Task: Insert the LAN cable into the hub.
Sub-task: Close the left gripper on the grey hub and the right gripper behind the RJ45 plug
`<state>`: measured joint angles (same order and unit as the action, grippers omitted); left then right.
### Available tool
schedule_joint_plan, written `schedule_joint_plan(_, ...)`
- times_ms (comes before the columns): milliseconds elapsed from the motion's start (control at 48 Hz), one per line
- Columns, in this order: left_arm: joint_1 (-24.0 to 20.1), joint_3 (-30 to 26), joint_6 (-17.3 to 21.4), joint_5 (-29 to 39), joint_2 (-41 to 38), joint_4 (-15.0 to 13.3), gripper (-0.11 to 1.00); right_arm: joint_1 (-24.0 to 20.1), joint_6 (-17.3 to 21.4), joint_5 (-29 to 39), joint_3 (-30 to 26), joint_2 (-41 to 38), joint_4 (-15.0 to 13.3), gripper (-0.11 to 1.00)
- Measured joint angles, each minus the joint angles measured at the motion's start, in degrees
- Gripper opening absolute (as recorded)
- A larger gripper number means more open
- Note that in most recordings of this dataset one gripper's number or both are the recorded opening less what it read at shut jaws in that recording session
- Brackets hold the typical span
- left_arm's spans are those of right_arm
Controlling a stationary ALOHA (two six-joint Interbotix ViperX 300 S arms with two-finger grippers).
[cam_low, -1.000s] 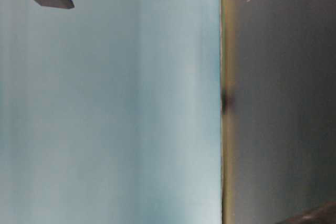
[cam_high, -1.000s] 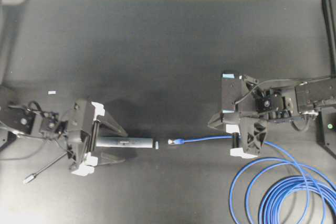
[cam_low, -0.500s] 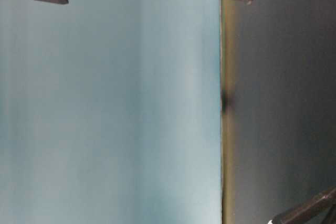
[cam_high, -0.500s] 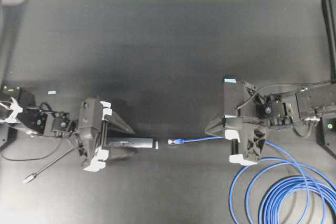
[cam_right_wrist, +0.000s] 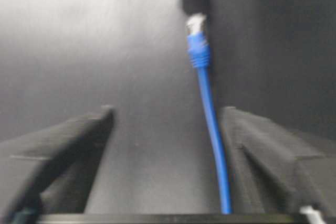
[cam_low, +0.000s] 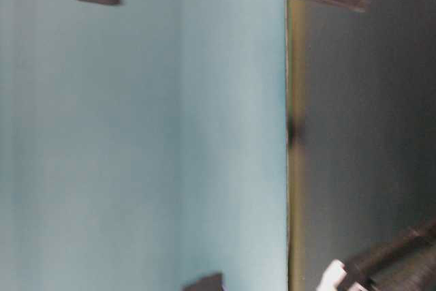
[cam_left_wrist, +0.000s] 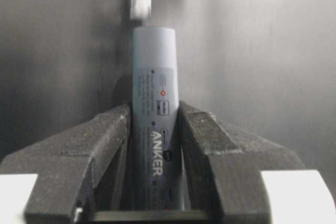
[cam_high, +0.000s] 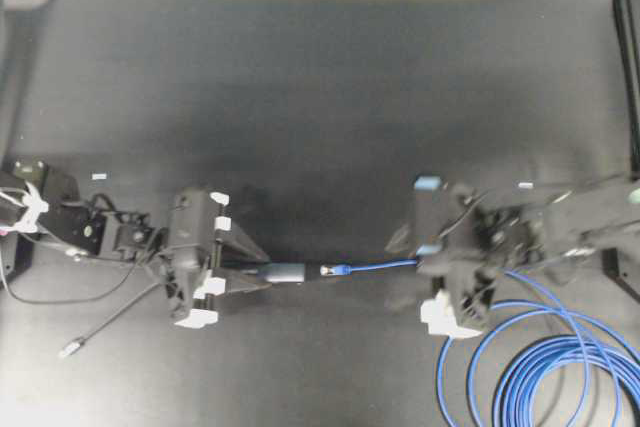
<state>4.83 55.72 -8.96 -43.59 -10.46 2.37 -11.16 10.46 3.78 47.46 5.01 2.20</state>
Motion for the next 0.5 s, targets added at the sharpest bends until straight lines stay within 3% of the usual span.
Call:
schedule_joint_plan(188,-0.44,-1.58,0.09,9.23,3.25,0.00,0.28,0.00,0.00,-7.82,-0.09,-5.98,0.09,0.75)
schedule_joint_plan(500,-0.26,-6.15,0.62,24.96,4.92,0.00,0.28,1.23,0.00,-16.61,-2.11,-14.85,0.00,0.75)
